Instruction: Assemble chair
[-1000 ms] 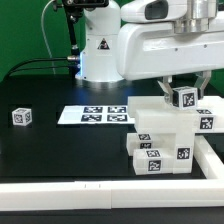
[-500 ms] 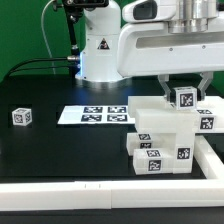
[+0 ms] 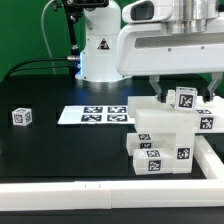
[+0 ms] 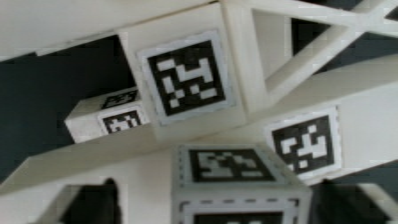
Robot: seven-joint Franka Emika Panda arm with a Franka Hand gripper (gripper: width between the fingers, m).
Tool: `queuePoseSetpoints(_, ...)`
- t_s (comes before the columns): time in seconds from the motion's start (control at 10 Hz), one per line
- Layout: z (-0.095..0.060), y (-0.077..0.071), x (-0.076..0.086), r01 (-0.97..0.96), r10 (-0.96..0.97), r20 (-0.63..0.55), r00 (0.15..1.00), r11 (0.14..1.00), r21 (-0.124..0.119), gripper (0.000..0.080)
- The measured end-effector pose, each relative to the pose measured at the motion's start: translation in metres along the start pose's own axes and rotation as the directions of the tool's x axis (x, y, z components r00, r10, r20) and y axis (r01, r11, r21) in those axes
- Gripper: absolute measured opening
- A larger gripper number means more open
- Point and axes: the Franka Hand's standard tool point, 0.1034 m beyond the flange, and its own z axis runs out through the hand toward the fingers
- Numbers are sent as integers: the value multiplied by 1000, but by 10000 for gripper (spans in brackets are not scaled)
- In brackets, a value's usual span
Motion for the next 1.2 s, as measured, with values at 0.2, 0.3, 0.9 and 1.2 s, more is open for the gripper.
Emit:
queuePoseSetpoints(0.2, 0, 0, 0, 35, -35, 0, 999, 999, -1, 643)
queuePoseSetpoints(0.3, -2, -2, -1, 87, -87, 13, 996, 996, -14, 643)
queuePoseSetpoints(0.9, -6, -1, 3, 608, -606, 51, 793, 794, -24, 649)
queuePoseSetpoints(1.2, -4, -3, 0, 834, -830, 84, 551, 550, -40, 649)
